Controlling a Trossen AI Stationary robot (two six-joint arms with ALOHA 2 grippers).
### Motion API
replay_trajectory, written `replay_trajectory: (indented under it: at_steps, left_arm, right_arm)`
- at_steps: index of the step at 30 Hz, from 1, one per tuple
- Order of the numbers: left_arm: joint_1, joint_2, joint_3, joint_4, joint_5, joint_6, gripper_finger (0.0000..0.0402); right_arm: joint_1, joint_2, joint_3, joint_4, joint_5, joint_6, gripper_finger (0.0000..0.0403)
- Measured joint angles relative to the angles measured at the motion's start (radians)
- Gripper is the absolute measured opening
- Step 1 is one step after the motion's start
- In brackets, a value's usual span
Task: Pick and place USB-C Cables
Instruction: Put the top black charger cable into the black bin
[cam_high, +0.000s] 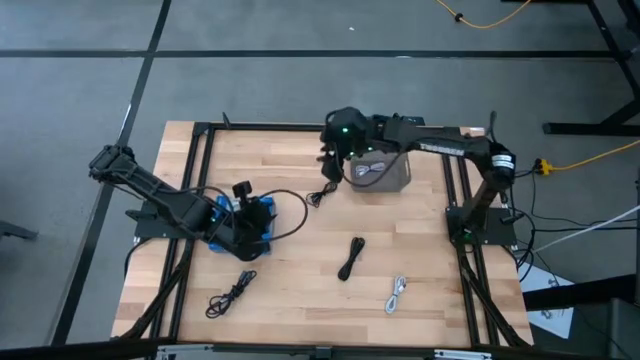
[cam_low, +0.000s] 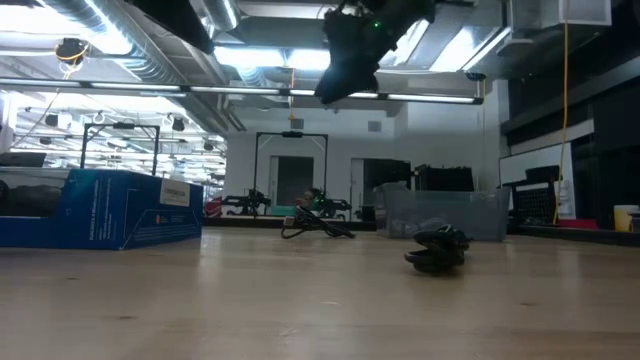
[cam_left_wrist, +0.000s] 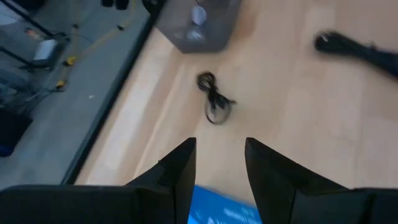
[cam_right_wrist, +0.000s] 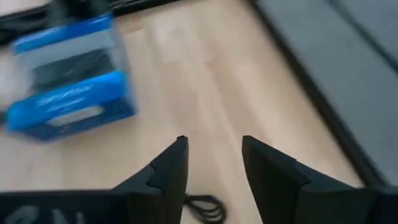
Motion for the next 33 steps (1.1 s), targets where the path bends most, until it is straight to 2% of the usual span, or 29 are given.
replay_trajectory:
  at_steps: [2,4,11,16,21,23,27,29,33]
  left_arm:
    - [-0.013,0.000,0.000,-0.022,0.032,-0.001,0.0131]
    - [-0.029,0.000,-0.008,-0.022,0.048,-0.005,0.0130]
    - [-0.069,0.001,-0.039,-0.023,0.056,-0.033,0.0130]
    - [-0.072,0.001,-0.047,-0.022,0.056,-0.066,0.0130]
    - [-0.072,0.001,-0.047,-0.020,0.055,-0.069,0.0131]
    - [-0.072,0.001,-0.047,-0.020,0.055,-0.077,0.0130]
    - [-0.072,0.001,-0.047,-0.019,0.055,-0.084,0.0130]
    - [-0.072,0.001,-0.047,-0.016,0.055,-0.084,0.0130]
    - [-0.072,0.001,-0.048,-0.016,0.054,-0.085,0.0130]
  right_arm:
    - [-0.001,0.035,0.003,-0.015,-0.088,-0.030,0.0155]
    - [0.008,0.080,0.002,-0.020,-0.121,-0.049,0.0155]
    - [0.064,0.246,0.001,-0.036,-0.062,-0.143,0.0155]
    - [0.086,0.293,0.001,-0.036,-0.059,-0.159,0.0155]
    - [0.097,0.328,0.001,-0.044,-0.058,-0.276,0.0155]
    - [0.099,0.347,0.001,-0.040,-0.041,-0.304,0.0155]
    - [0.100,0.389,0.001,-0.018,0.070,-0.298,0.0155]
    - [0.100,0.402,0.002,-0.016,0.112,-0.264,0.0155]
    - [0.101,0.411,0.003,-0.021,0.122,-0.163,0.0155]
